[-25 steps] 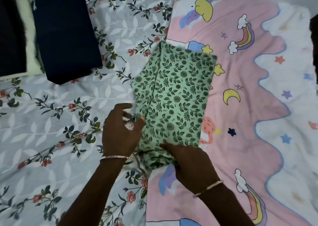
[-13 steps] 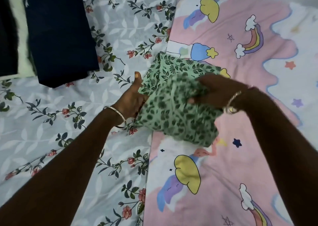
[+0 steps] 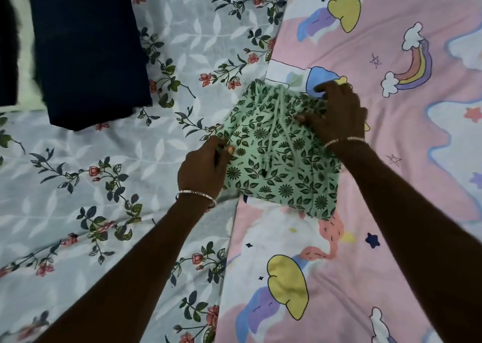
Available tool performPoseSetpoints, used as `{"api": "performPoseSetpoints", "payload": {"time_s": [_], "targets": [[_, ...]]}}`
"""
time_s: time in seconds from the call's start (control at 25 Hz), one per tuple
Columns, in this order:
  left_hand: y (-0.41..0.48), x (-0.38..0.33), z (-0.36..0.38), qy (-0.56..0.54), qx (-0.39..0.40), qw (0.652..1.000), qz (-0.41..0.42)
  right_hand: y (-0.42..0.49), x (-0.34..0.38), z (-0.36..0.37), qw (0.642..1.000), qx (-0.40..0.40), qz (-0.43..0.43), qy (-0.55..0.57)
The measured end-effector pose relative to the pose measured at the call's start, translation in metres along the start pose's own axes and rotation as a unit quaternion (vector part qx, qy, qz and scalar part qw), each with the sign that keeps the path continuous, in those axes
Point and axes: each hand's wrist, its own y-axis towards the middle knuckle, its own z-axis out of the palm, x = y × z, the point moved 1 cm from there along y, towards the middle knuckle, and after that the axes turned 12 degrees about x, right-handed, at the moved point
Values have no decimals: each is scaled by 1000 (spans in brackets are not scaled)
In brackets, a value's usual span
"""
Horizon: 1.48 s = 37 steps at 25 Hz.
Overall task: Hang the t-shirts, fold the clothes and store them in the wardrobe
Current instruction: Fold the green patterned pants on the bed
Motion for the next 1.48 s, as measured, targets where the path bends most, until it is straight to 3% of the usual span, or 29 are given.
{"api": "performPoseSetpoints", "payload": {"time_s": [0.08,0.16,0.28,0.36,0.44,0.6,0.72,0.8,0.88,1.0,1.12,1.24,1.36,1.48], "targets": [[-10,2,-3,19,-85,996,-25,-36,4,10,991,-125,38,-4],[-27,2,-6,5,-164,985,-60,-75,11,25,978,-192,57,53],[-52,7,3,-96,-130,980,-116,-125,13,61,973,-143,118,135],[-64,3,9,-166,-77,979,-95,-140,8,71,963,-123,170,168],[-55,-7,7,-268,-37,956,-113,-133,-2,64,952,-101,195,214],[-9,-37,-7,-298,10,925,-235,-97,-19,44,878,-16,246,410],[16,-54,-11,-369,81,890,-255,-83,-16,42,852,43,193,485],[24,-59,-13,-426,144,859,-246,-79,-12,39,855,35,138,499],[32,-62,-19,-434,170,854,-229,-75,-5,31,861,32,91,499],[44,-70,-36,-456,102,870,-158,-59,13,7,862,34,34,504],[59,-78,-61,-503,17,861,-76,-26,44,-23,862,35,-35,505],[77,-69,-82,-438,-39,898,-20,21,61,-19,887,42,-54,456],[89,-37,-89,-215,-39,971,-98,53,56,15,928,81,-24,362],[70,-5,-80,-43,2,991,-128,51,39,25,965,65,22,254]]}}
